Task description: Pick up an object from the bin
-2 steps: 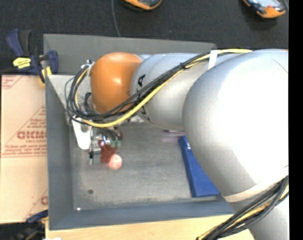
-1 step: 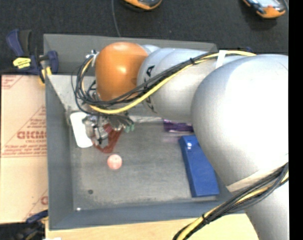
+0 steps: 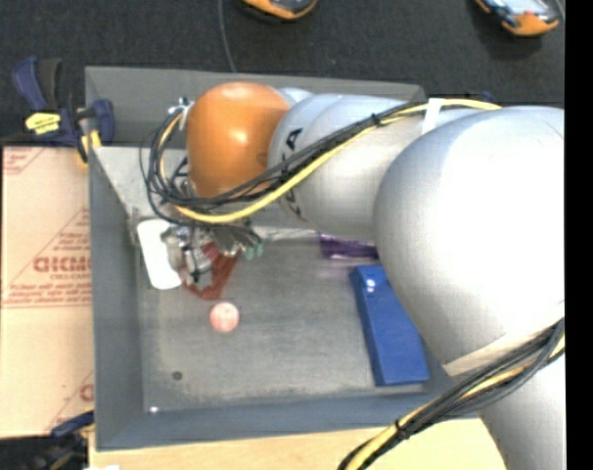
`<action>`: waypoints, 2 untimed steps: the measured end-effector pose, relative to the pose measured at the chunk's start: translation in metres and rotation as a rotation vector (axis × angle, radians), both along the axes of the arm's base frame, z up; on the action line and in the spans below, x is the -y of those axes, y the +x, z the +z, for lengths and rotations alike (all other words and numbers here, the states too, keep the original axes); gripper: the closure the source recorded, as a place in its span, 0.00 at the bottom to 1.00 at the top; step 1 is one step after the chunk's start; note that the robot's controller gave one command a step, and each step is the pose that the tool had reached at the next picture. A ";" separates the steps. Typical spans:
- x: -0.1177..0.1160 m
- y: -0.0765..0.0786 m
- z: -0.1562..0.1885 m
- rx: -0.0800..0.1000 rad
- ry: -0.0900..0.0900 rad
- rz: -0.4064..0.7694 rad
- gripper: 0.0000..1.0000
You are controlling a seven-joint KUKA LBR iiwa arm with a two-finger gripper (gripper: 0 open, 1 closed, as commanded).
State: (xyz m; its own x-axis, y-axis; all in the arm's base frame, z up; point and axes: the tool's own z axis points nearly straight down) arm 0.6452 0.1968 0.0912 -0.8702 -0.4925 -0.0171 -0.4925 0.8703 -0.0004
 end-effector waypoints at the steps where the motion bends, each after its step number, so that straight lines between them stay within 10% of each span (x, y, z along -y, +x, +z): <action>1: 0.004 -0.002 0.041 0.001 0.002 -0.017 1.00; 2: 0.004 -0.002 0.078 0.004 0.002 -0.017 1.00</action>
Offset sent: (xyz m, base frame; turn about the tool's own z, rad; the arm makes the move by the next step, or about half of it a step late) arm -0.0088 -0.0007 0.0313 0.0011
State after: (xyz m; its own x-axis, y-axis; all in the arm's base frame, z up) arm 0.6436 0.1932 0.1689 -0.8785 -0.4772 -0.0217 -0.4773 0.8787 -0.0008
